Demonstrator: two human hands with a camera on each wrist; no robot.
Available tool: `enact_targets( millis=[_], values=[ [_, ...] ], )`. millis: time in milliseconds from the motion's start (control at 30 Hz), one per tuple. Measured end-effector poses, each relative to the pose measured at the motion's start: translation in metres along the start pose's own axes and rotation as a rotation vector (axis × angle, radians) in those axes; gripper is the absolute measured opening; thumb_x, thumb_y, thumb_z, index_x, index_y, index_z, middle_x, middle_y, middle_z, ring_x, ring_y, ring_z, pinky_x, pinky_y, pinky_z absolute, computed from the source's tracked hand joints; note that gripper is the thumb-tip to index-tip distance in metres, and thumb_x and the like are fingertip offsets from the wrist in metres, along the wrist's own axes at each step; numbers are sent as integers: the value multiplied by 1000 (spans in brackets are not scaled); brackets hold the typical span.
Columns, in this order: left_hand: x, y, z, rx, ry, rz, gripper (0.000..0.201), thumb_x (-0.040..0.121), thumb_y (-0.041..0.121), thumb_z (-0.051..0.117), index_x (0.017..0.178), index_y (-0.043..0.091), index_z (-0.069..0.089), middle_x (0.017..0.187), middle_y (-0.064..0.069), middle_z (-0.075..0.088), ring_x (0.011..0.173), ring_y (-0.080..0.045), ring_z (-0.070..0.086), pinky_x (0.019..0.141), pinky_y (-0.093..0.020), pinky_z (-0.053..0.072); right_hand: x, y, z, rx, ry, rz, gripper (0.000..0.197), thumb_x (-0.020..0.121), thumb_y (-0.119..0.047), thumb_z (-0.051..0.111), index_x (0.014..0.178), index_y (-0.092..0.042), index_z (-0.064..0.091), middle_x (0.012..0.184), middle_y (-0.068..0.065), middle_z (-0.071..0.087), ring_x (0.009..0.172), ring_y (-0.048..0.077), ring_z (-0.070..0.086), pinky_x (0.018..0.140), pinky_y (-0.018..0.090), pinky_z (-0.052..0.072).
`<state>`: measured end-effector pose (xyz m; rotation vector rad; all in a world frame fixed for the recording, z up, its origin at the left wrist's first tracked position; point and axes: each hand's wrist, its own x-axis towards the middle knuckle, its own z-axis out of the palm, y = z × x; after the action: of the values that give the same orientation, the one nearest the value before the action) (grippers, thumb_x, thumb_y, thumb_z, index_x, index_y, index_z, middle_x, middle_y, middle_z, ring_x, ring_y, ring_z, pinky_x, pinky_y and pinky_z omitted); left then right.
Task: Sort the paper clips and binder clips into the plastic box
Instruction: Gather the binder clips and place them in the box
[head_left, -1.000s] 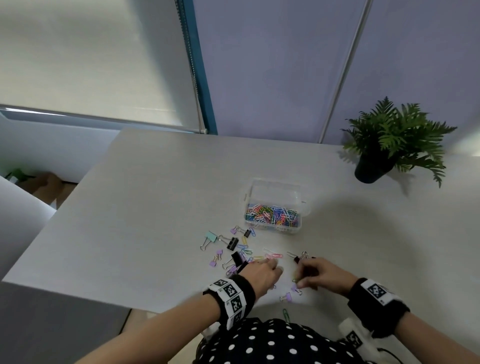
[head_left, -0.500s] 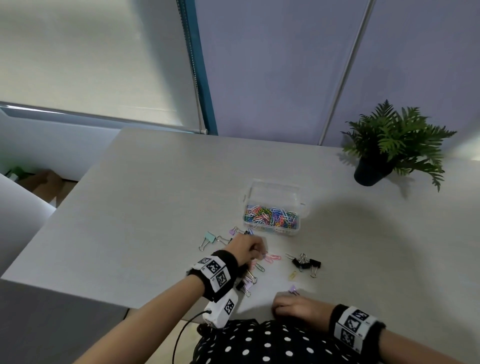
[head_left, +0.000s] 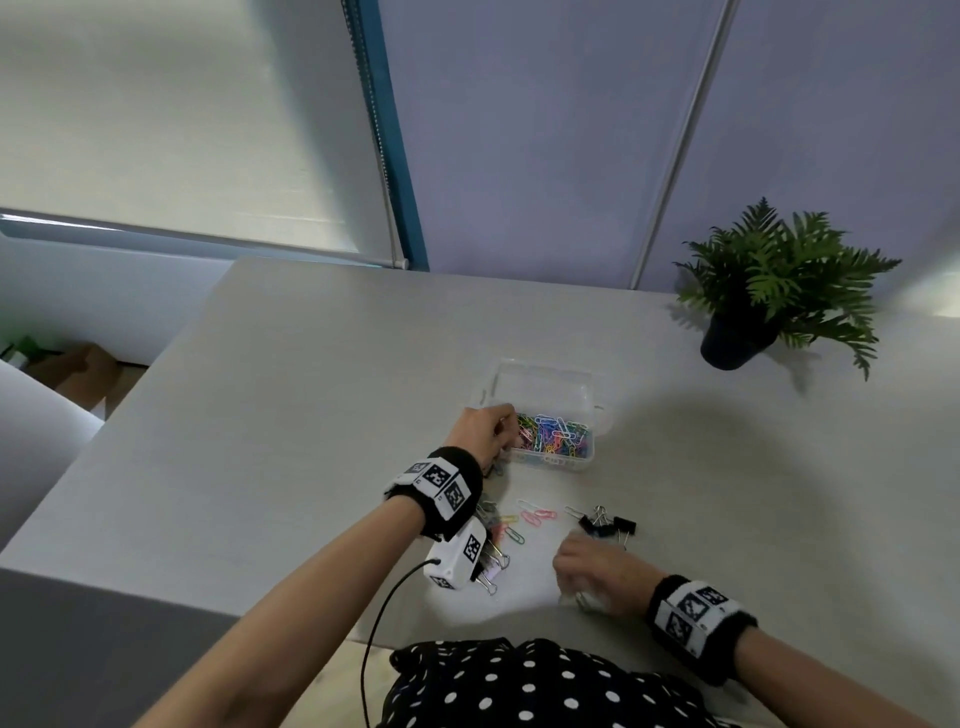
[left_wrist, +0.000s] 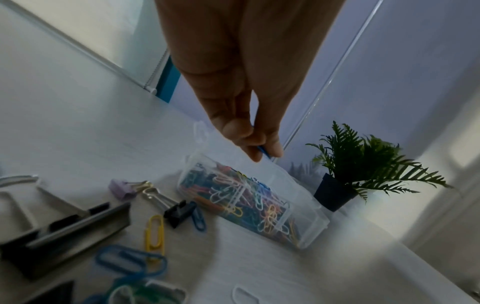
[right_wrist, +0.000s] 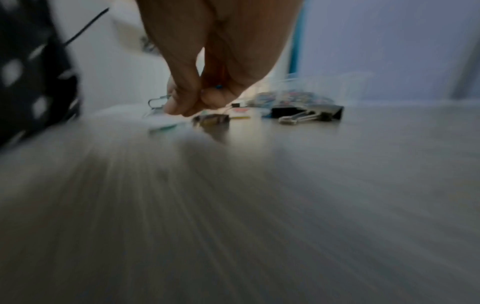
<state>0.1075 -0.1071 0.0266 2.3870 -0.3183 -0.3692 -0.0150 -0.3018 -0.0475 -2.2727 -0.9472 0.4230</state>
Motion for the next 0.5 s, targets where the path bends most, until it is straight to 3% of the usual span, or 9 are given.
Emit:
enact_targets(
  millis=[67,133,233,300,367,433,500],
  values=[
    [7,5,3,-21,11,-9,11,90,4,52,89,-1,61,91,-16,72,69,-15,59,70,-25,53,5,-6,-21,259,148,219,27,79,0,61,70,-24,53,69,-9,54,68,-4,49,65,7,37],
    [14,8,6,8,3,-20,13,90,3,52,89,-2,64,92,-17,72,71,-17,60,73,-27,53,20,-6,-46,422,348,385,26,77,4,65,70,-20,59,68,-9,59,55,-7,54,56,6,41],
    [23,9,11,87,-32,-24,16,89,1,50,92,-2,66,98,-17,70,88,-27,65,85,-30,49,51,-1,-78,441,573,483,17,78,1,66,74,-16,62,73,3,67,53,-7,55,53,11,45],
    [28,7,12,158,-33,-21,16,88,5,54,96,-1,66,103,-18,68,97,-31,63,90,-34,47,71,3,-89,415,631,522,7,80,-1,64,82,-8,65,76,13,67,53,-5,56,55,12,46],
    [31,5,11,192,-4,-34,17,85,10,59,99,-1,62,106,-19,64,99,-32,59,89,-35,45,87,3,-93,325,578,554,16,84,-3,59,100,-1,64,92,19,68,74,8,64,69,16,50],
    [32,5,9,204,25,-50,20,85,11,61,100,-1,59,107,-20,61,99,-32,58,86,-34,44,96,3,-92,187,473,558,30,87,-2,55,116,1,57,113,19,63,102,24,61,92,26,45],
    [32,4,8,190,56,-25,18,85,11,60,100,0,58,106,-20,61,98,-33,58,86,-35,45,95,-1,-91,36,451,498,30,87,1,51,116,2,57,116,18,61,108,28,56,96,28,38]
  ],
)
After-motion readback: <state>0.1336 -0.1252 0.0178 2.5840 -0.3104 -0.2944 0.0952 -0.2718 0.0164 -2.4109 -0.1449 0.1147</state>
